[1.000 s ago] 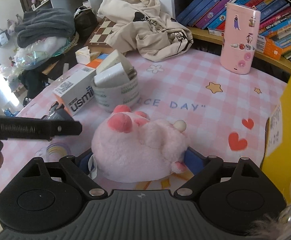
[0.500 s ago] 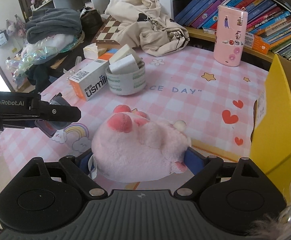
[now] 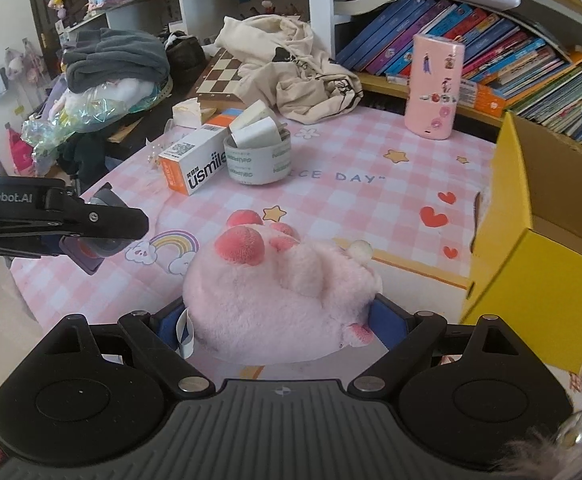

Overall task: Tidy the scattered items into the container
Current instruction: 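Lift the plush pig with the right tool while the left tool lifts the truck, then carry the plush pig and truck in both tools over the yellow box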

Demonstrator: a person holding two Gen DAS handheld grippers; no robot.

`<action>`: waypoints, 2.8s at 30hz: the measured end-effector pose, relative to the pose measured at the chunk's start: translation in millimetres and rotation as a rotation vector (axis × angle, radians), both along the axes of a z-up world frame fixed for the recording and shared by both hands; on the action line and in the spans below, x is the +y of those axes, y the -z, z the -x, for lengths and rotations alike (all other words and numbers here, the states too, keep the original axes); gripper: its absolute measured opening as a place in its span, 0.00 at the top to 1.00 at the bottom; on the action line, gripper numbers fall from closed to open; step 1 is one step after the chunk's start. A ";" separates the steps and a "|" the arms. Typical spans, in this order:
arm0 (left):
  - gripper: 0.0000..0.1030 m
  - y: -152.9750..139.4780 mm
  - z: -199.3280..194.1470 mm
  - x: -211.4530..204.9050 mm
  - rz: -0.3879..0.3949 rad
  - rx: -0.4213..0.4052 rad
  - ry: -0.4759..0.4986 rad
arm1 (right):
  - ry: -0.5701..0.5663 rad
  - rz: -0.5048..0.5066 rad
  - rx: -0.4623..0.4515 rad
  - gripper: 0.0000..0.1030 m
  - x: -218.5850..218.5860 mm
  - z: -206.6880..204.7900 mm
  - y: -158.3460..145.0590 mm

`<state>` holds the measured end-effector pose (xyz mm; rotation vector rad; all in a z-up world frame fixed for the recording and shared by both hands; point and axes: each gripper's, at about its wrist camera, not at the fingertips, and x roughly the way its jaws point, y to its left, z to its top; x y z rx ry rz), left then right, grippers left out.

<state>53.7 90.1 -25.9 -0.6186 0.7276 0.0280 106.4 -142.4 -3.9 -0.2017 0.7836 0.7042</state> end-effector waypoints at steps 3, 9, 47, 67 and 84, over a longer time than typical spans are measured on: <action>0.33 -1.4 9.4 -2.7 0.009 -0.011 0.013 | 0.022 0.006 0.005 0.12 -6.6 9.6 -1.8; 0.33 -2.0 25.2 -6.7 0.013 -0.023 0.032 | 0.070 0.007 0.005 0.12 -18.1 25.6 -4.2; 0.33 -9.8 22.0 -67.2 0.009 -0.057 0.277 | 0.455 0.026 0.042 0.12 -128.1 75.6 -5.3; 0.33 -16.9 -4.5 -117.1 -0.002 -0.077 0.430 | 0.596 0.029 0.052 0.12 -175.7 82.0 -7.3; 0.33 -20.1 -25.4 -154.2 -0.024 -0.088 0.530 | 0.651 0.057 0.063 0.12 -199.2 76.4 -4.8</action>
